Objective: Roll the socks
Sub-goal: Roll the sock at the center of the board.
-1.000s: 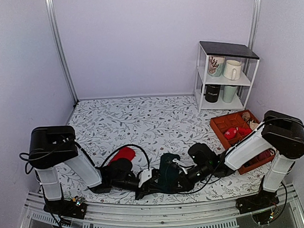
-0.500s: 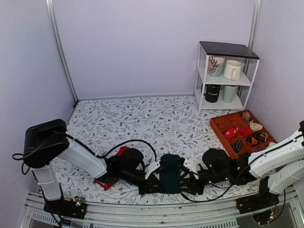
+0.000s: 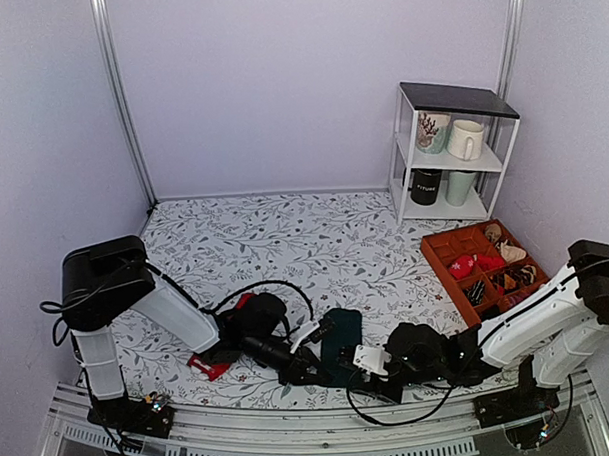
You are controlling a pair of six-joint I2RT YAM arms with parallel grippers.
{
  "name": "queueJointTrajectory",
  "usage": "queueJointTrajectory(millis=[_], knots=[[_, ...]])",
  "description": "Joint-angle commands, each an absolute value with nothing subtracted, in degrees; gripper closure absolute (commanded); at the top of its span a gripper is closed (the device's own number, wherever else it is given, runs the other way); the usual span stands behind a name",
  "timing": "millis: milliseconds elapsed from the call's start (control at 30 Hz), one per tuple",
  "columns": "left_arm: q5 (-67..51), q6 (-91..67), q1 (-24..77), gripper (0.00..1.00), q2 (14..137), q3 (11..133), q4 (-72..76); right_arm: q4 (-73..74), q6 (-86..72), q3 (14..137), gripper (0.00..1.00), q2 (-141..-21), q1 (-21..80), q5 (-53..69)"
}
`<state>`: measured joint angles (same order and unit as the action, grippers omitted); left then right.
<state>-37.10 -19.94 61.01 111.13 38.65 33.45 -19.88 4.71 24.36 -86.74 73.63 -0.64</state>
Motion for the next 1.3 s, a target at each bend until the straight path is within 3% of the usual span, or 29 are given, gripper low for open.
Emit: queueJointTrajectory(millis=[0,200,433,700,800,900,1067,1267], knots=[[-33.4,-20.5,60.8,1.00,116.0,36.3,21.7,-23.4,5.7,26.2,0.55,-87.9,76.1,-4.8],[-33.6,-20.8,60.5,1.00,116.2,35.3,22.7,-21.7,7.8,27.9,0.53,-86.9,79.9,-12.1],[-33.5,-21.3,60.3,1.00,116.4,34.4,24.0,-20.9,9.2,29.5,0.56,-90.3,80.8,-11.1],[-34.0,-21.5,60.3,1.00,116.9,34.2,24.9,-20.0,5.7,30.6,0.74,-98.1,80.7,-10.6],[-33.9,-21.2,60.3,1.00,116.5,34.0,25.2,-19.1,3.3,30.6,0.86,-99.2,80.7,-10.1],[-33.7,-20.4,60.2,0.82,114.3,32.5,28.5,-17.4,1.2,30.5,0.95,-99.2,79.8,-8.0],[-27.9,-14.3,60.7,0.60,103.4,28.0,34.4,-15.6,-4.8,29.1,0.97,-95.1,75.0,5.7],[-15.6,-0.8,63.9,0.53,89.3,18.3,50.0,-12.2,-12.3,30.4,0.96,-95.9,66.3,26.5]])
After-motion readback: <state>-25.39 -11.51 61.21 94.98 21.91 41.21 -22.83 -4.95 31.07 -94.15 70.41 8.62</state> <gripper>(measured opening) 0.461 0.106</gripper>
